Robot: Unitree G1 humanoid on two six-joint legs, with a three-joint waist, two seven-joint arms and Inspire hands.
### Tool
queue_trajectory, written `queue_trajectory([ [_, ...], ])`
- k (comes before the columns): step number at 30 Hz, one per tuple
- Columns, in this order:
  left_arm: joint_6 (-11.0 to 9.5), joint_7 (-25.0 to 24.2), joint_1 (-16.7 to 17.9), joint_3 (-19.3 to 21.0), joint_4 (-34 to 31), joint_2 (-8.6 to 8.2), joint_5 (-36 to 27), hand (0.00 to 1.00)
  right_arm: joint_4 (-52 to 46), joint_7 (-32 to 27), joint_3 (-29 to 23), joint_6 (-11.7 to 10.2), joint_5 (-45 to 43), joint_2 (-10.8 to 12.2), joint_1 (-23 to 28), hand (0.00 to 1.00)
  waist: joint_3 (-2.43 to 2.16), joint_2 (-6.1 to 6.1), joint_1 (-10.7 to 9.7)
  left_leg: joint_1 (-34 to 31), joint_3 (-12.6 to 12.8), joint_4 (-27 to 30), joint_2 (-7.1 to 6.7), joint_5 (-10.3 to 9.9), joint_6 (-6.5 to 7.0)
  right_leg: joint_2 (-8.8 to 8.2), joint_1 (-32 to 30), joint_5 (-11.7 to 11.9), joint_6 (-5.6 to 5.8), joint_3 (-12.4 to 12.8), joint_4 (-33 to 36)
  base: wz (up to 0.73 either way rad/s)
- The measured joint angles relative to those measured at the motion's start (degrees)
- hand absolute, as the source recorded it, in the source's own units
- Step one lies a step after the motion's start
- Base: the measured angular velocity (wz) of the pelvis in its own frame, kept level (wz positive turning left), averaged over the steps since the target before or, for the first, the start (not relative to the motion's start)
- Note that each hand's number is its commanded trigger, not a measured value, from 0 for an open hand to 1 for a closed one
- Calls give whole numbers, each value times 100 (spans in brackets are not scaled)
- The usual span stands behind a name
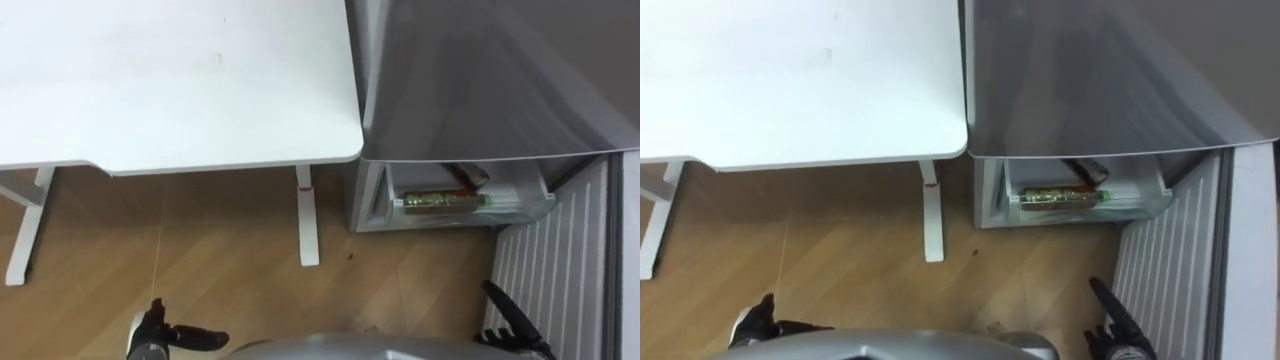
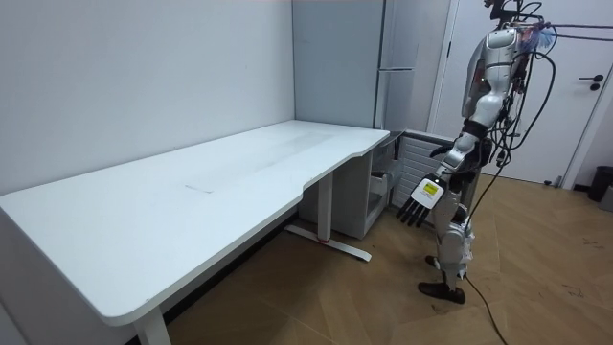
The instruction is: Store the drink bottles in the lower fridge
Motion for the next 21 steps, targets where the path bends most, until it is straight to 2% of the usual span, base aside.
queue_trajectory([
  [10, -8, 18, 155, -119, 11, -10, 94, 0, -155, -135, 18, -69, 536, 44, 81, 0, -5, 44, -20, 50, 5, 4, 3, -22, -4, -3, 98, -2, 0, -14, 0, 0],
  [12, -12, 27, 280, -113, 12, -8, 131, 0, -317, -174, 15, -73, 635, 41, 169, 0, 17, 54, -29, 91, -7, 6, 1, -25, -2, -6, 157, -5, 3, -54, -6, 2],
  [18, 26, 14, 352, -109, 36, -7, 152, 0, -321, -168, -200, -60, 948, 18, 13, 0, 4, 114, -2, -75, -82, 124, -8, -73, 19, -29, 7, -59, 21, -78, 25, 5],
  [20, 71, -10, 344, -116, 43, -7, 152, 0, -313, -162, -195, -59, 932, 17, -82, 0, -20, 115, -6, -184, -121, 169, -15, -77, 24, -36, -77, -59, 22, -109, 49, 11],
  [21, 76, -38, 324, -116, 83, -1, 153, 0, -302, -148, -196, -60, 963, 17, -139, 0, -12, 136, 5, -245, -140, 215, -14, -77, 25, -45, -117, -60, 20, -159, 119, 9],
])
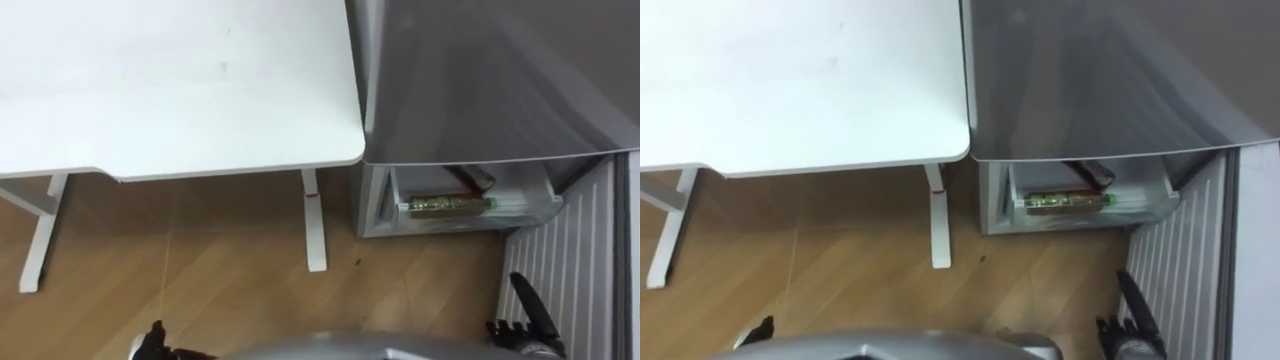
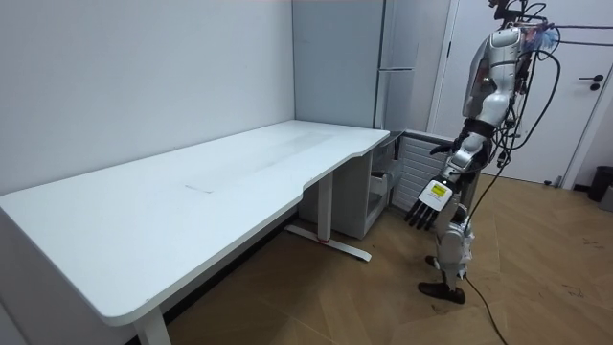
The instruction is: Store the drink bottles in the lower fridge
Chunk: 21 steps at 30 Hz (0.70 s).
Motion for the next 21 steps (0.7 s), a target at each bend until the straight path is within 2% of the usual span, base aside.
queue_trajectory([
  [3, 17, -98, -145, 5, 200, 56, 87, 0, 50, 40, -16, -2, 17, -2, -254, 0, -6, -2, -2, -276, -43, 148, -7, 0, 2, -41, -275, -55, -24, -45, 221, 10],
  [6, 19, -106, -371, -5, 220, 103, 165, 0, 91, 85, -80, -6, 117, -2, -629, 0, 66, -21, -12, -807, -173, 627, -10, -31, 30, -176, -807, -257, -50, -193, 827, 25],
  [7, 4, -104, -527, -5, 221, 121, 164, 0, 163, 115, -153, -10, 249, -10, -821, 0, 127, -66, -7, -1034, -191, 846, -20, -54, 32, -226, -1063, -332, -63, -218, 1103, 23],
  [8, -16, -101, -593, -4, 245, 133, 165, 0, 216, 117, -167, -14, 263, -21, -917, 0, 145, -81, 20, -1147, -194, 928, -26, -81, 36, -237, -1174, -364, -73, -222, 1212, 8],
  [9, -30, -80, -761, -1, 335, 145, 170, 0, 272, 116, -168, -34, 283, -37, -1070, 0, 165, -98, 130, -1419, -191, 1206, -23, -159, 40, -252, -1459, -431, -100, -212, 1494, 0],
  [11, -35, -59, -917, -1, 404, 146, 183, 0, 321, 130, -181, -71, 322, -45, -1288, 0, 178, -104, 167, -1876, -203, 1685, 15, -314, 43, -270, -1870, -561, -131, -208, 1897, 2],
  [13, -82, 44, -1001, -10, 536, 154, 175, 0, 371, 147, -235, -88, 545, -69, -1477, 0, 192, -94, 244, -2403, -233, 2353, 44, -586, 48, -306, -2401, -826, -141, -133, 2572, -2],
  [15, -101, 159, -1023, -10, 644, 185, 175, 0, 374, 145, -234, -149, 726, -94, -1495, 0, 191, -97, 324, -2716, -249, 2825, 69, -763, 49, -332, -2752, -1019, -145, -79, 3044, -7],
  [18, -100, 205, -972, -7, 735, 276, 152, 0, 376, 125, -235, -232, 843, -184, -1501, 0, 172, -107, 401, -3212, -239, 3328, 51, -899, 42, -432, -3281, -1196, -184, -35, 3633, 2],
  [21, -93, 294, -962, -4, 767, 286, 112, 0, 560, 123, -301, -321, 861, -398, -1627, 0, 184, -82, 469, -3718, -244, 3808, 24, -984, 72, -541, -3764, -1344, -180, 5, 4167, 9],
])
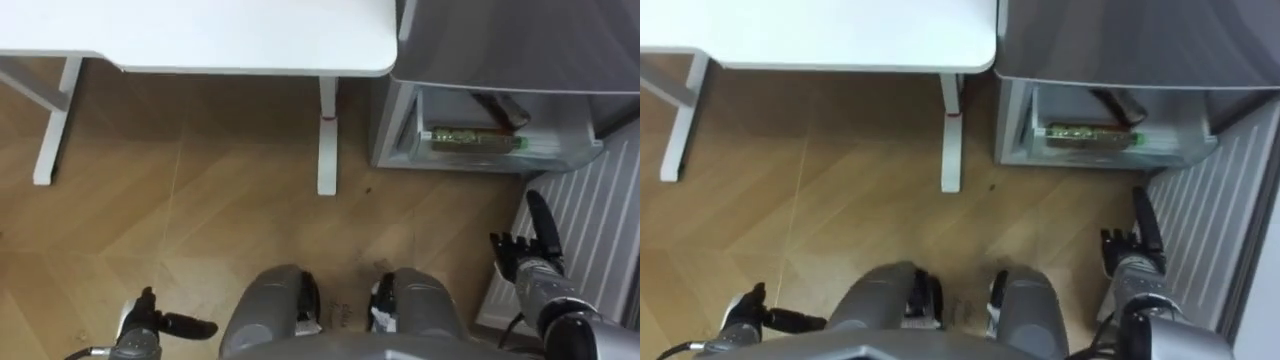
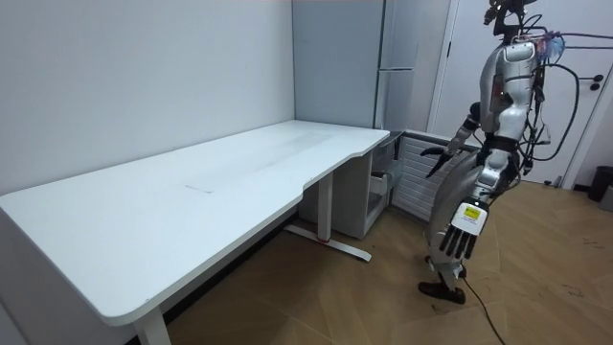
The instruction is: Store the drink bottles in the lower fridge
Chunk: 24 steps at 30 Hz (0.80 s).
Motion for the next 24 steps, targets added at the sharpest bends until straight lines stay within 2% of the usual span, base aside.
queue_trajectory([
  [3, 30, 14, 27, -9, -27, 6, -12, 0, 99, 1, -32, 7, 33, -229, -265, 0, -2, 21, 2, -536, -4, 448, -25, -48, 34, -98, -524, -122, -5, 7, 485, 8],
  [5, 61, 16, 24, -154, -39, 50, -69, 0, 105, -24, -24, 5, 39, -363, -404, 0, 1, 3, 21, -828, 6, 778, -25, -129, 43, -154, -828, -228, -12, 36, 852, 4],
  [7, 90, 12, 12, -348, -50, 81, -158, 0, 99, -44, 83, -8, 36, -573, -548, 0, 12, -24, 145, -1172, 63, 1259, -8, -282, 46, -156, -1213, -376, -27, 153, 1349, -7],
  [9, 105, 2, 20, -479, -68, 130, -188, 0, 3, -109, 202, -13, 37, -674, -565, 0, 6, -48, 170, -1437, 54, 1555, 6, -356, 50, -155, -1466, -462, -57, 200, 1645, 2],
  [11, 160, -22, 33, -506, -118, 157, -181, 0, -91, -208, 231, -17, 30, -760, -639, 0, 12, -93, 290, -1677, 59, 1841, 60, -420, 42, -134, -1711, -510, -98, 221, 1901, -2],
  [13, 202, -27, 47, -658, -191, 218, -182, 0, -100, -239, 427, -111, 105, -871, -802, 0, 12, -160, 316, -1960, 22, 2185, 61, -495, 32, -192, -1957, -625, -141, 199, 2262, 9],
  [16, 268, -33, 53, -774, -420, 274, -175, 0, -147, -237, 539, -135, 166, -970, -1031, 0, 7, -180, 365, -2341, -69, 2637, 64, -592, 7, -210, -2273, -759, -195, 153, 2669, 12],
  [20, 273, -52, 20, -912, -582, 290, -165, 0, -364, -240, 670, -158, 155, -1151, -1269, 0, 7, -185, 454, -2732, -80, 2933, 59, -609, 19, -261, -2644, -811, -235, 162, 3002, 8],
  [24, 334, -206, 81, -1081, -638, 359, -186, 0, -744, -189, 1051, -199, 234, -1267, -1325, 0, 11, -222, 571, -2930, -95, 3103, 49, -613, 11, -348, -2828, -875, -270, 150, 3206, 7],
])
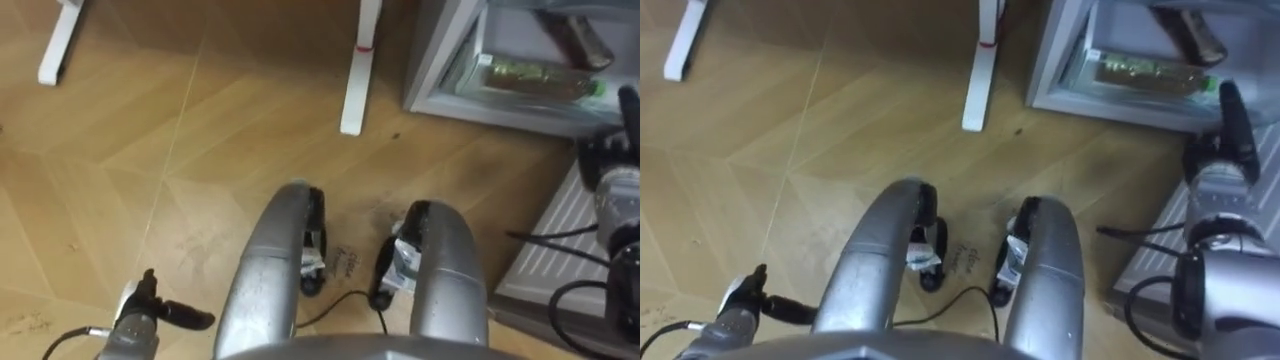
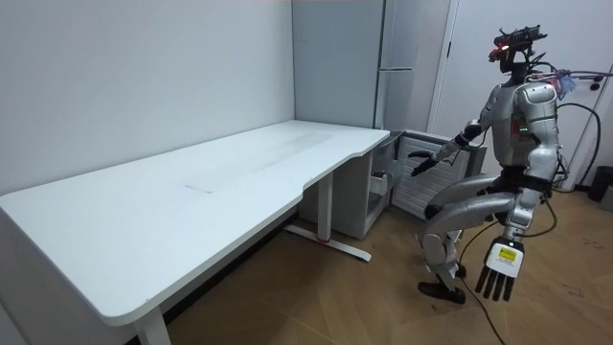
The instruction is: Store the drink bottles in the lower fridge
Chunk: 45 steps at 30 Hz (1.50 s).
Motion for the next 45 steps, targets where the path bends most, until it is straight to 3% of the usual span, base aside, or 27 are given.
queue_trajectory([
  [4, 24, -94, 35, -71, -190, 106, -1, 0, -162, 45, 50, -24, 51, -12, -204, 0, 13, -60, 20, -230, -66, 46, -170, 23, -38, -178, -169, -46, -27, -69, 122, 22],
  [7, 33, -83, 63, -175, -197, 181, -2, 0, -170, 36, 151, -3, 50, -46, -211, 0, -1, -153, 21, -394, -81, 37, -176, 24, -40, -214, -319, -62, -23, -90, 123, 7],
  [11, 75, -87, 221, -187, -254, 195, 0, 0, -198, 54, 213, -31, 54, -96, -210, 0, 1, -160, 26, -543, -98, 29, -200, 25, -42, -226, -446, -65, -15, -98, 101, 0],
  [14, 83, -103, 416, -197, -419, 318, -46, 0, -202, 55, 408, -169, 64, -113, -206, 0, 4, -157, 40, -649, -152, 3, -293, 25, -41, -312, -523, -70, -4, -140, 78, 4],
  [17, 145, -101, 583, -195, -612, 394, -104, 0, -200, 55, 580, -292, 101, -204, -203, 0, 19, -144, 175, -735, -155, -84, -331, 31, -53, -331, -622, -80, 15, -139, 5, -8],
  [19, 155, -101, 821, -196, -837, 436, -106, 0, -199, 54, 600, -370, 233, -270, -164, 0, 27, -134, 256, -716, -175, -200, -508, 43, -76, -528, -629, -109, 69, -159, -35, 3],
  [24, 188, -104, 1261, -199, -1285, 653, -102, 0, -202, -66, 618, -558, 246, -305, -152, 0, 47, -166, 302, -711, -190, -467, -681, 125, -227, -755, -633, -169, 141, -197, -118, 17],
  [27, 187, -104, 1404, -195, -1295, 749, -99, 0, -236, -214, 724, -667, 246, -308, -152, 0, 66, -197, 353, -716, -203, -524, -665, 170, -311, -802, -631, -181, 133, -241, -123, 13],
  [33, 194, -94, 1557, -200, -1478, 860, -101, 0, -605, -607, 914, -772, 251, -308, -150, 0, 69, -200, 481, -775, -346, -727, -642, 273, -502, -997, -590, -250, 60, -563, -237, 12],
  [38, 194, -77, 1658, -262, -1503, 925, -105, 0, -902, -976, 967, -780, 254, -298, -151, 0, 70, -204, 701, -748, -392, -917, -437, 379, -699, -951, -543, -284, -4, -751, -402, 0],
  [42, 258, -75, 1909, -258, -1757, 930, -101, 0, -1509, -1130, 1174, -768, 248, -300, -151, 0, 66, -198, 769, -814, -567, -1168, -401, 471, -861, -1019, -538, -286, -9, -1080, -650, -11],
  [44, 260, -74, 1914, -261, -1899, 932, -104, 0, -1800, -1115, 1227, -741, 212, -301, -154, 0, 61, -184, 828, -830, -611, -1331, -325, 510, -906, -1057, -499, -287, -7, -1275, -805, -4],
  [45, 254, -72, 1913, -267, -1991, 936, -106, 0, -2006, -1020, 1292, -714, 144, -301, -171, 0, 47, -126, 859, -822, -643, -1465, -213, 593, -889, -1085, -391, -294, 49, -1481, -931, 8],
])
